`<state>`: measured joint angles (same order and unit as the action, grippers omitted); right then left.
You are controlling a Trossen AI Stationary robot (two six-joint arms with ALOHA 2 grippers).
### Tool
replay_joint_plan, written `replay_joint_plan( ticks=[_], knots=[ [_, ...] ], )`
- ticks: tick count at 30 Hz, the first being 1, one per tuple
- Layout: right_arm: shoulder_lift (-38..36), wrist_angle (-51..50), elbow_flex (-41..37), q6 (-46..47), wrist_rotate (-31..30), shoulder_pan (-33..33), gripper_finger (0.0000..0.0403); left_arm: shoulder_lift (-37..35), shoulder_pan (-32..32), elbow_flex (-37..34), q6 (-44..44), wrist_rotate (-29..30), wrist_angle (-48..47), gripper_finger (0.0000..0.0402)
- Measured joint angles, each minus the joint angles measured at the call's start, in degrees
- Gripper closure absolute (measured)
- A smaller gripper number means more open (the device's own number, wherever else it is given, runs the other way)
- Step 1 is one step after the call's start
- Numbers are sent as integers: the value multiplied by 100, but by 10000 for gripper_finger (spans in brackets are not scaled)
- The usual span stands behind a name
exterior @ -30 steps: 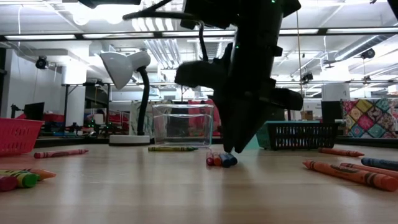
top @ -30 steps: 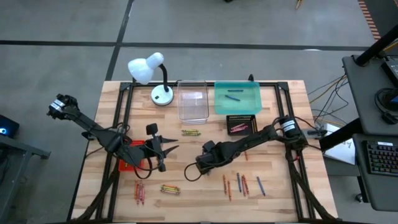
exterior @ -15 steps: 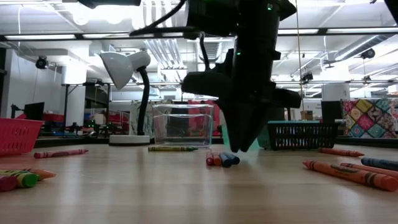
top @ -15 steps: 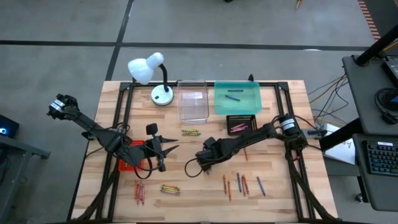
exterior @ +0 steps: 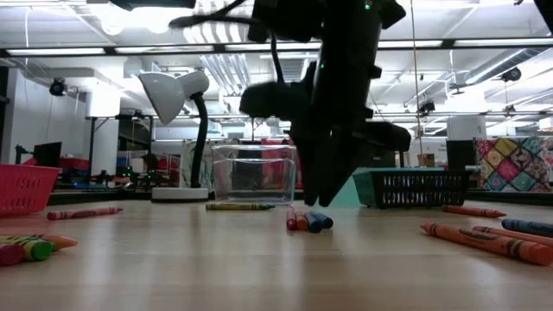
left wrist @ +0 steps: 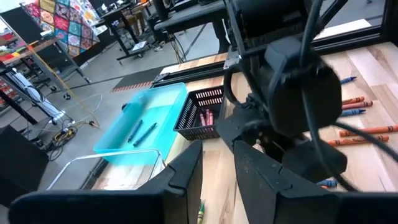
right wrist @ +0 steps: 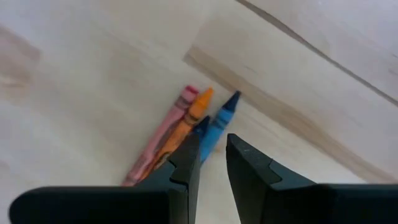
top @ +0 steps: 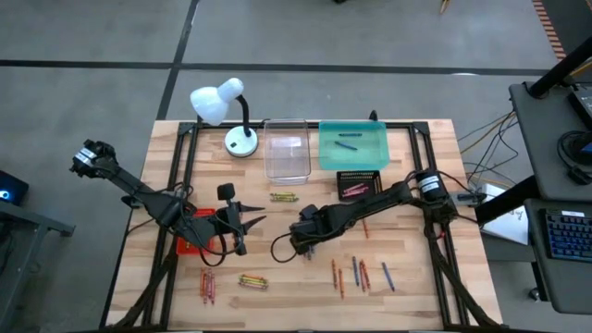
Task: Sort crayons
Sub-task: Put the blue crayon into the blue bin
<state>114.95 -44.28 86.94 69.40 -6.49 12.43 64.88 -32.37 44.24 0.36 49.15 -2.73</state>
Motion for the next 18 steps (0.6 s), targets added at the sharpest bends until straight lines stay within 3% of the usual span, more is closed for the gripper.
replay_joint_plan(
  ticks=[18],
  knots=[
    [40, -504, -140, -95, -214, -111, 335, 0, -6, -1, 2, 4, -10, 326]
  ],
)
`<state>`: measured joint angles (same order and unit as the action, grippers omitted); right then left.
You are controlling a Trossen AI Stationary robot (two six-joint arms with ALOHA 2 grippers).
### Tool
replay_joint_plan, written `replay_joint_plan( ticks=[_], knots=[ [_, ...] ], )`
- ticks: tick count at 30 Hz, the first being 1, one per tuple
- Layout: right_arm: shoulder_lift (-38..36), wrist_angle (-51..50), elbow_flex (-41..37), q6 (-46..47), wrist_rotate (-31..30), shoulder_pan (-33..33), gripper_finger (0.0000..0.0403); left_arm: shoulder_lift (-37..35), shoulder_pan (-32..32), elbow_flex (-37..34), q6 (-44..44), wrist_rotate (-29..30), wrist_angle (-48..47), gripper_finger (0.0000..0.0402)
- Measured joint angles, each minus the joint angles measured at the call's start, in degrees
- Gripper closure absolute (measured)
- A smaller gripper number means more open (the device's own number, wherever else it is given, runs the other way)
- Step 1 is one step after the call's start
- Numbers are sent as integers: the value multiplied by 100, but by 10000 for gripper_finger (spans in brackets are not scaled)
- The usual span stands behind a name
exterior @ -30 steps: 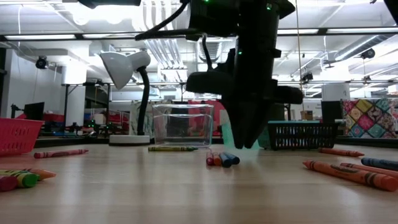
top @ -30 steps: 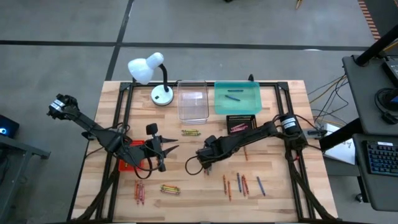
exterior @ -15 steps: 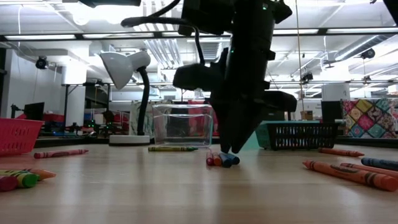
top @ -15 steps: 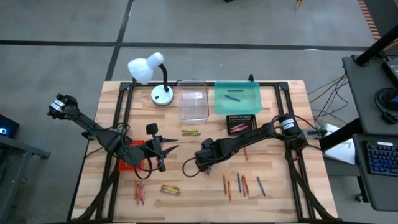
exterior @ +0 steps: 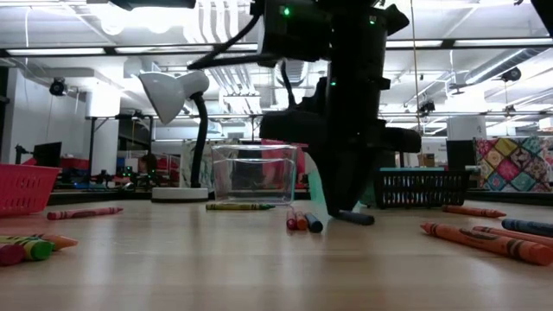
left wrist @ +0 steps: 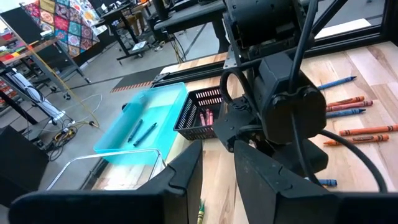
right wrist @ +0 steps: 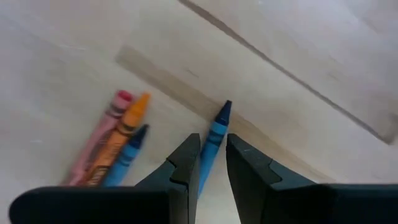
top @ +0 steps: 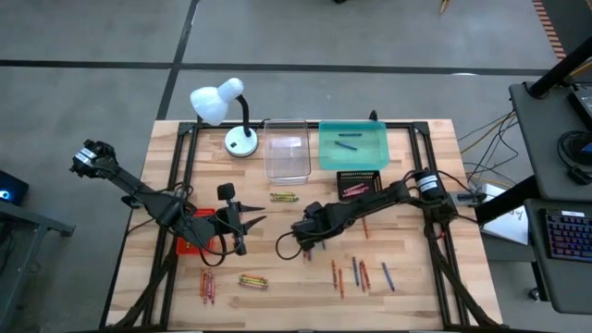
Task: Sort crayons
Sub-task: Put the blue crayon into the blue bin
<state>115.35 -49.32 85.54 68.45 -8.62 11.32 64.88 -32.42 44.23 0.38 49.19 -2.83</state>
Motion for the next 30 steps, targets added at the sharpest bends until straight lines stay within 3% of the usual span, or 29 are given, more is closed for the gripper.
replay_joint_plan(
  ticks=[14, 21, 30],
  knots=[
    [-2, 12, -276, -23, -37, -57, 336, 0, 0, 0, 22, 0, -5, 326],
    [63, 469, -570, -264, 117, -99, 387, 0, 2, 0, 63, 101, 0, 326],
    [-462, 381, -574, -940, -73, -123, 392, -41, 0, 0, 160, 275, 19, 326]
  ],
)
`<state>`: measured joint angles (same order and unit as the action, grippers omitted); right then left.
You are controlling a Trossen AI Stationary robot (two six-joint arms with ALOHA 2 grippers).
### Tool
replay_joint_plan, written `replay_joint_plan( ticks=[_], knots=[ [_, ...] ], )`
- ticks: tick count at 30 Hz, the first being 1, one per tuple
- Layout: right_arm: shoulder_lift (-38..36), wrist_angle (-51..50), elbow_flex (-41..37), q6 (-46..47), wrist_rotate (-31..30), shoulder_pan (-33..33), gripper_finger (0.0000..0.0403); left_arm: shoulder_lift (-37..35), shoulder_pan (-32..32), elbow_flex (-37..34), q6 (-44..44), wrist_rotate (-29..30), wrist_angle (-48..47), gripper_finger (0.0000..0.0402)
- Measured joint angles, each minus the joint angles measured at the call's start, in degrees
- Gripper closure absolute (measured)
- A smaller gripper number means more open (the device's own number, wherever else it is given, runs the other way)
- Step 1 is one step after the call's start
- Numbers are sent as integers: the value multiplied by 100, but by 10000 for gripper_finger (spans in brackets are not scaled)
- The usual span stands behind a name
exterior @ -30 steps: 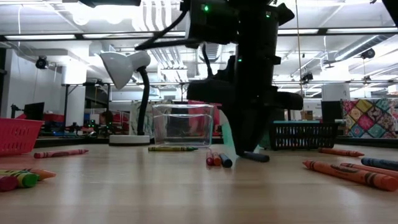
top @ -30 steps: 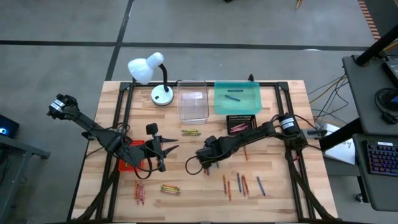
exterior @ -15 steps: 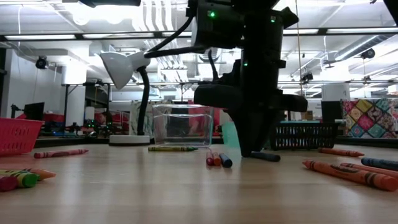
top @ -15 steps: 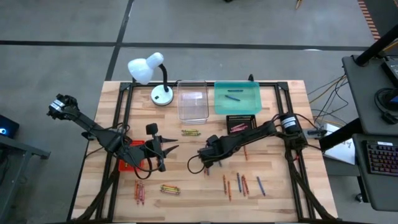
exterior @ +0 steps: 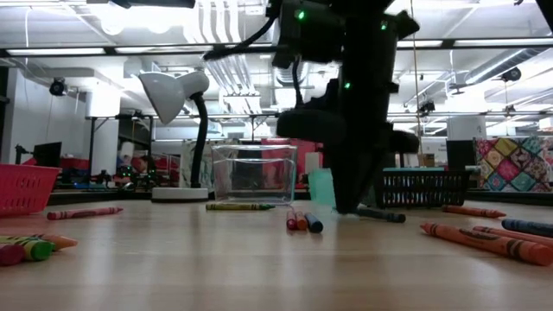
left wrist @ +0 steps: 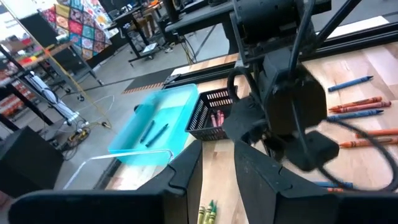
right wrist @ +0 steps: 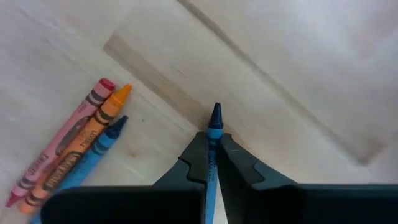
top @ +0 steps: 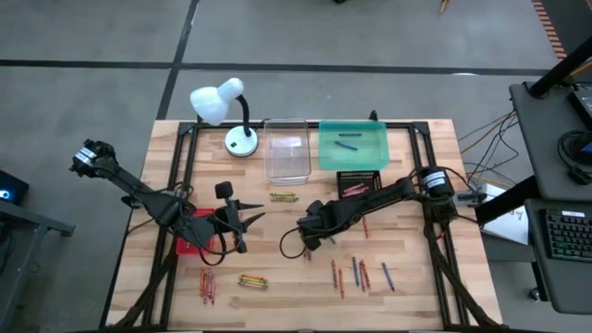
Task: Sort crayons
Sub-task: Put the blue crayon into the blue bin
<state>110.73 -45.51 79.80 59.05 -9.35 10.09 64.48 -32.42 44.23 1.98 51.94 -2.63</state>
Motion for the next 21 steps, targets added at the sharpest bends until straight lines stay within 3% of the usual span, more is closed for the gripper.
replay_joint_plan(
  ticks=[6, 13, 17, 21],
  knots=[
    [-828, 129, 0, -610, -609, -117, 393, -294, 5, 2, 467, 6, 4, 326],
    [-1443, 863, -45, -2007, -644, -598, 393, -855, 114, -8, 1010, 2, 2, 326],
    [-1536, 1617, -103, -3259, 116, -1156, 393, -1168, 358, -84, 1444, -384, -9, 326],
    [-1540, 2487, -107, -4511, 1513, -1953, 393, -1492, 911, -335, 2075, -1078, 12, 326]
  ],
)
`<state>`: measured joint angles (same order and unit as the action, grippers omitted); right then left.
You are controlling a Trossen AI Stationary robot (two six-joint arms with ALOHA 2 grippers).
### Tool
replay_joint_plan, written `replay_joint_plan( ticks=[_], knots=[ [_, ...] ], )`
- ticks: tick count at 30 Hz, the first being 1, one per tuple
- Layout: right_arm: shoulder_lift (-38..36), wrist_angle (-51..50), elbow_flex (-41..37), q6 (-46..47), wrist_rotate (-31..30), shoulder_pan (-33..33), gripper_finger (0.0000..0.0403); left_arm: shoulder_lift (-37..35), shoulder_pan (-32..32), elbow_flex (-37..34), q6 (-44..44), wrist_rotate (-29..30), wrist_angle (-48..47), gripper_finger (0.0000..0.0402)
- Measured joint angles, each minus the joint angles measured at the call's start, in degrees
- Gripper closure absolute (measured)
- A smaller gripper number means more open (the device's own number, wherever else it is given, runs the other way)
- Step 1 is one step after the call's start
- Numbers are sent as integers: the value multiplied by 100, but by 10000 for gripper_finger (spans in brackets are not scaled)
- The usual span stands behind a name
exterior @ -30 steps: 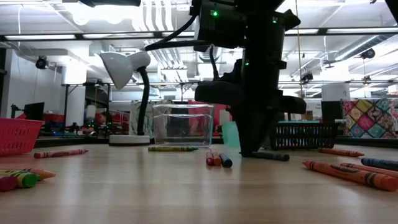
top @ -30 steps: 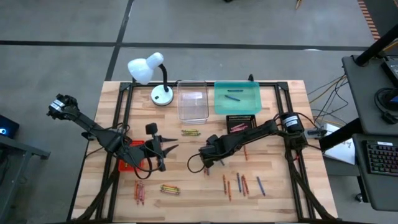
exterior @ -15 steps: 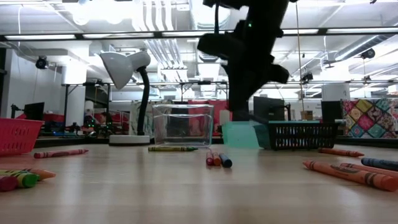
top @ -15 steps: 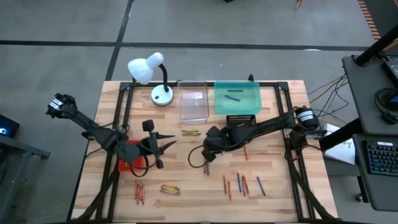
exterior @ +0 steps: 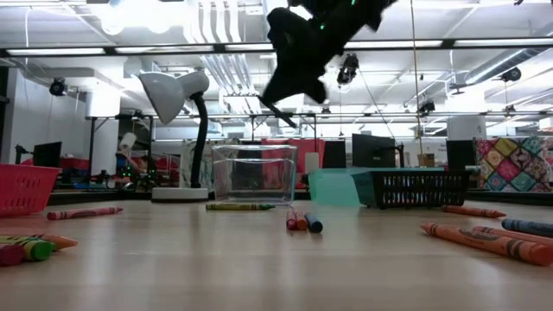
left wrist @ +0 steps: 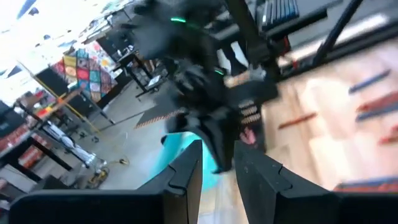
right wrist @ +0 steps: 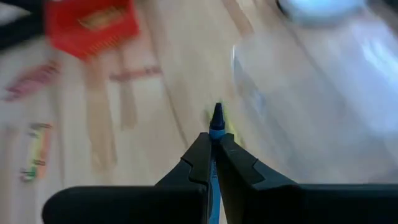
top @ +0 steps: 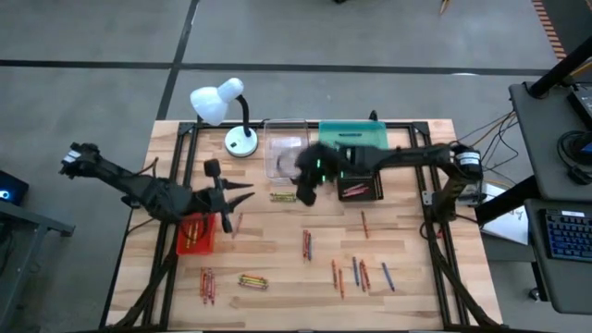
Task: Sort crayons
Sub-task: Put the blue crayon into the blue bin, then put the red crayon into the black bin
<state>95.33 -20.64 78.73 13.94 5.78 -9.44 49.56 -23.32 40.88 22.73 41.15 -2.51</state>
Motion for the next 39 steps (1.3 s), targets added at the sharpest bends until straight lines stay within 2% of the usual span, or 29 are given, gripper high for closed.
replay_joint_plan(
  ticks=[3, 6, 8, 10, 14, 15, 16, 20, 24, 28, 33, 36, 39],
  knots=[
    [15, 593, -11, -572, 1059, -655, 393, -230, 564, -282, 323, -367, 157, 326],
    [3, 1020, -13, -1083, 1488, -1170, 393, -443, 1064, -566, 333, -461, 579, 326],
    [-38, 824, 8, -1339, 1403, -1476, 393, -554, 1314, -729, 311, -465, 770, 326],
    [-67, 1, 107, -1691, 895, -1794, 392, -662, 1482, -865, 241, -466, 888, 326],
    [-28, -1812, 126, -2563, -1330, -2459, 393, -826, 1599, -954, 73, -469, 993, 326],
    [16, -2119, 110, -2595, -1592, -2649, 393, -844, 1599, -952, 44, -469, 1001, 326],
    [78, -2313, 76, -2653, -1575, -2837, 393, -854, 1599, -946, 29, -469, 996, 326],
    [391, -2100, -90, -3139, -705, -3438, 394, -843, 1599, -876, 61, -473, 1086, 326],
    [771, -1667, -98, -3465, -718, -3732, 393, -834, 1599, -874, 137, -473, 1339, 326],
    [994, -1675, -78, -3519, -641, -3759, 375, -835, 1599, -871, 38, -473, 1362, 326],
    [1045, -1658, -69, -3490, -470, -3758, 328, -779, 1599, -871, -296, -473, 1369, 326],
    [930, -1669, -69, -3280, -471, -3765, 307, -695, 1599, -871, -604, -453, 1403, 326],
    [673, -1673, -68, -2900, -338, -3733, 305, -558, 1603, -871, -1121, -431, 1408, 326]
  ],
)
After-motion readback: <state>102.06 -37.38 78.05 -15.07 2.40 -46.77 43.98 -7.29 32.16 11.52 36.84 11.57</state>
